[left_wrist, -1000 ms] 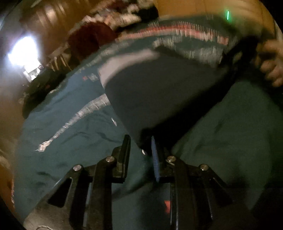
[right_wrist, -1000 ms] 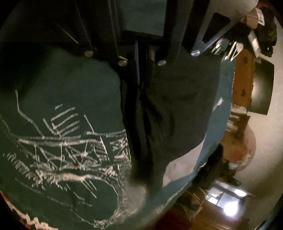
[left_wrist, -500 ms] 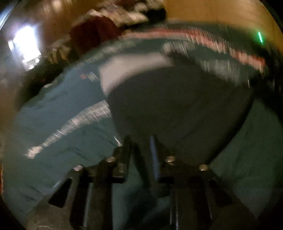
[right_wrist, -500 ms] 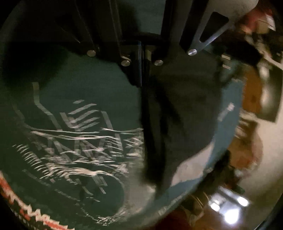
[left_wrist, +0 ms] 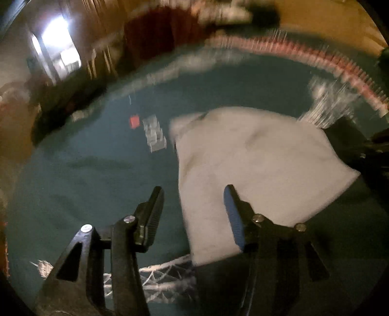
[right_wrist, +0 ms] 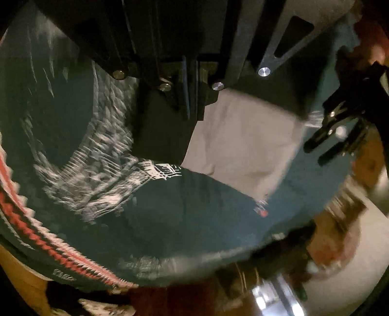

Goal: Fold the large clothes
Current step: 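Lower the folded jacket onto the bedspread and open both grippers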

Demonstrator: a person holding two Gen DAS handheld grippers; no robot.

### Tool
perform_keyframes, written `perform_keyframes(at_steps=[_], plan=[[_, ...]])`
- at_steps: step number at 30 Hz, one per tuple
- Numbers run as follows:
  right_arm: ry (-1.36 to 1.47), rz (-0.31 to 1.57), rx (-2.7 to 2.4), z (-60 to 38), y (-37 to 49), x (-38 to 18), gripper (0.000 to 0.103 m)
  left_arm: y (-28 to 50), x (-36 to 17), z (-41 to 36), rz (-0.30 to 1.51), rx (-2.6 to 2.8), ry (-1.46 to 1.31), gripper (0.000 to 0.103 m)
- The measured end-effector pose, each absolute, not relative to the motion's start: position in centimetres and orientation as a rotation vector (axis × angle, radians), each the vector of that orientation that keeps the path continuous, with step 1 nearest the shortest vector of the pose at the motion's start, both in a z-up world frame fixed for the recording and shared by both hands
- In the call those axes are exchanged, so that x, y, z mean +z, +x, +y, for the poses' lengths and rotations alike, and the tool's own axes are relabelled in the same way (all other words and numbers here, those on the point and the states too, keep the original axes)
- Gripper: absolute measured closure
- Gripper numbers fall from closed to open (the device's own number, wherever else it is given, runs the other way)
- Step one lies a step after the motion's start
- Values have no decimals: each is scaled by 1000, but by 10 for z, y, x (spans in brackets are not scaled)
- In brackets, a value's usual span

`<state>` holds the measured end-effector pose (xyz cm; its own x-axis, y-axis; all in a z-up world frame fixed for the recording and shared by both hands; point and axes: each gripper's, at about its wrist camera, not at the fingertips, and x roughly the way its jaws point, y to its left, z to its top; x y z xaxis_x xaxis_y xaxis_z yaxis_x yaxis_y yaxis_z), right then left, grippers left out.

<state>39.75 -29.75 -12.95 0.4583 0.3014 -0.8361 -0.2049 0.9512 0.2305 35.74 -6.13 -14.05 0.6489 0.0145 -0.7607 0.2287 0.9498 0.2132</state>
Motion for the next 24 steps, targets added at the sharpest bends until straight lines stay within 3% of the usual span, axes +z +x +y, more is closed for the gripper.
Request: perform_keyframes(at_steps=[2, 5, 6, 10, 12, 14, 18, 20, 22, 23, 24], plan=[[84, 1157, 298, -287, 417, -160, 98, 352, -141, -53, 850, -140, 269, 44], [55, 1123, 276, -286, 408, -149, 98, 311, -112, -46, 771, -176, 274, 53], [42, 1093, 275, -286, 397, -138, 93, 285, -100, -41, 719, -216, 268, 52], [-12, 926, 321, -281, 304, -96, 91, 181, -93, -30, 635, -332, 293, 41], [-50, 898, 313, -277, 252, -99, 75, 156, -113, -31, 684, -344, 312, 39], [-32, 915, 300, -273, 214, -114, 66, 145, -143, -31, 758, -315, 326, 38], [-38, 969, 283, -270, 187, -156, 65, 141, -131, -30, 764, -233, 296, 37], [-72, 971, 250, -264, 188, -151, 65, 135, -116, -28, 764, -199, 265, 38], [-55, 949, 254, -259, 176, -130, 64, 115, -105, -22, 755, -163, 241, 30], [-42, 929, 262, -260, 172, -124, 57, 108, -105, -21, 762, -154, 222, 27], [-36, 906, 267, -258, 162, -115, 41, 99, -105, -18, 771, -144, 200, 21]])
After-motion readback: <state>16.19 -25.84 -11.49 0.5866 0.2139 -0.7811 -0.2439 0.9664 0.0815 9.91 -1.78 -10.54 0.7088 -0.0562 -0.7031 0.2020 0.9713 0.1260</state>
